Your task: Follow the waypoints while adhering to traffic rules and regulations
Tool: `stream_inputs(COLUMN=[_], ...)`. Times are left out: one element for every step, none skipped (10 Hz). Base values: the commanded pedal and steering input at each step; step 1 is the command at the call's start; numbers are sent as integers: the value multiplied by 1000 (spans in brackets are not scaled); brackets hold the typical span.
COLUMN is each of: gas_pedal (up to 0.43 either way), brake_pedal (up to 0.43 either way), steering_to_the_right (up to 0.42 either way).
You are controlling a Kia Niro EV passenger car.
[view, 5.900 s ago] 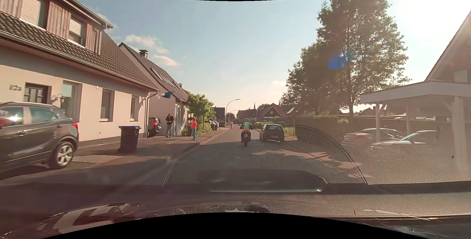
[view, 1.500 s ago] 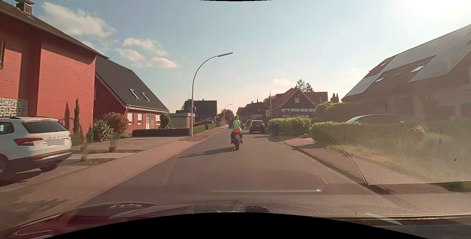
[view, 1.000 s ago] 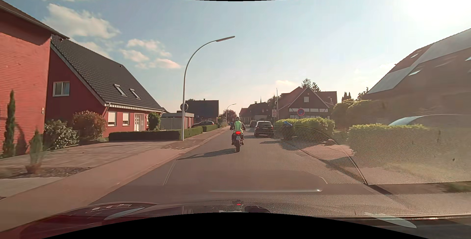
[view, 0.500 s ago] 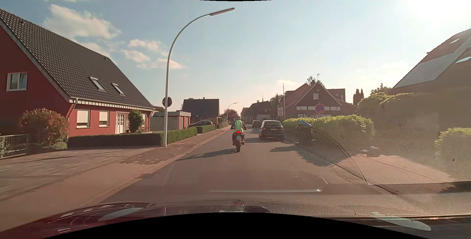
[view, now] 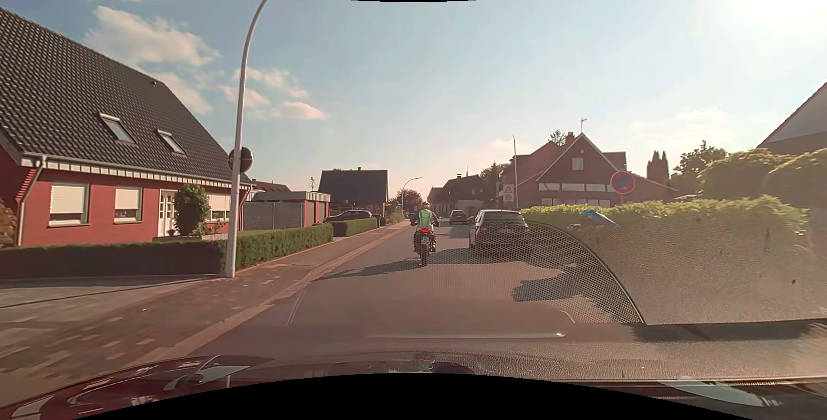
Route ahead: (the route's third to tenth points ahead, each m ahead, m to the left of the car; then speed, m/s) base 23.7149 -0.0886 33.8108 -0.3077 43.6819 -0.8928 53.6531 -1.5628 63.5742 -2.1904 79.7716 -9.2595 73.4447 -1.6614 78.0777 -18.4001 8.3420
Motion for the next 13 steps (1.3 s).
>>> stream_inputs(gas_pedal=[98, 98, 98, 138, 138, 138, 138, 138, 130, 118, 110, 110, 110], brake_pedal=[0, 0, 0, 0, 0, 0, 0, 0, 0, 0, 0, 0, 0], steering_to_the_right=[-12, -12, -11, -10, -6, -5, -5, -1, 4, 5, 7, 11, 14])
